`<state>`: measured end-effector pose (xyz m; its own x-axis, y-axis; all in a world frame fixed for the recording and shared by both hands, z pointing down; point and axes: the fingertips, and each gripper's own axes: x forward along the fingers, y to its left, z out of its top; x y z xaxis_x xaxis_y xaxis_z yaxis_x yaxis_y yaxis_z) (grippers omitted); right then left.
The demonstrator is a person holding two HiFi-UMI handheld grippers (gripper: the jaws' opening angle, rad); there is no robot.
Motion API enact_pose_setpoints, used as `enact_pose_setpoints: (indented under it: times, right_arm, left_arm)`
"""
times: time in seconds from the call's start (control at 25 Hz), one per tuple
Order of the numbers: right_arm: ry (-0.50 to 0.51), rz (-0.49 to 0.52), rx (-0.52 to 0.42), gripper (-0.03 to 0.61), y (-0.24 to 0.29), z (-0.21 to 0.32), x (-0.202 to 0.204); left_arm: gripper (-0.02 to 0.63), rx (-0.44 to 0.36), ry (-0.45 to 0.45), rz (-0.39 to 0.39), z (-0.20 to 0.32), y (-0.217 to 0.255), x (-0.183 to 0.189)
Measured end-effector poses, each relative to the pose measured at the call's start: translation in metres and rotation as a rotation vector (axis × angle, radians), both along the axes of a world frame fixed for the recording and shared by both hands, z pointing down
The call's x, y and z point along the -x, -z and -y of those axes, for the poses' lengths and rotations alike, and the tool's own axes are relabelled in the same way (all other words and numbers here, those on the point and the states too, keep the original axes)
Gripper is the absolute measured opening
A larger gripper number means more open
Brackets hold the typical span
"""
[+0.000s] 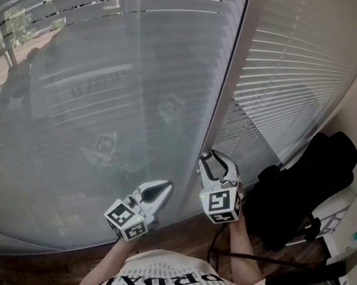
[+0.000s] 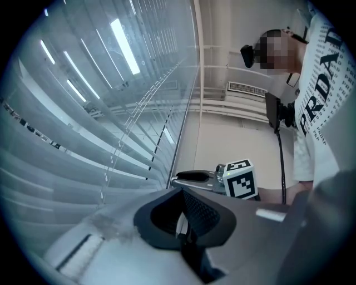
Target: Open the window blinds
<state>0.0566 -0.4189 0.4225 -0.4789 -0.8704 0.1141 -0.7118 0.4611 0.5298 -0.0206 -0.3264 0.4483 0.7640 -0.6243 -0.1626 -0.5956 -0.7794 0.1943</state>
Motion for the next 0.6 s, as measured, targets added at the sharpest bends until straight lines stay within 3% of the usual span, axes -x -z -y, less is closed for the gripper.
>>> enact_pose_setpoints:
  times: [0.12,0.32,0.44,0.6]
  right_arm:
    - [-0.003,-0.078,-0.022,0.15,-0.0021,0.0018,0.0026]
    - [0.004,-0.072,-0.014,0.133,-0.0049,0.0019,0.0028]
    - [0.003,-0.032,-0.009,0.133,-0.0036,0.0007,0.003]
    - [0.002,0.112,0.052,0.132,-0.0025,0.0012,0.0]
  left_arm:
    - [-0.008,-0.001,0.002,0.0,0.0,0.0,0.0006]
    - [-0.008,0.004,0.016,-0.003,-0.0006,-0.0002,0.0045]
    - [-0.008,0.004,0.019,-0.003,-0.0005,-0.0006,0.0067]
    - [-0.008,0.004,0.015,-0.001,-0.0005,-0.0009,0.0069]
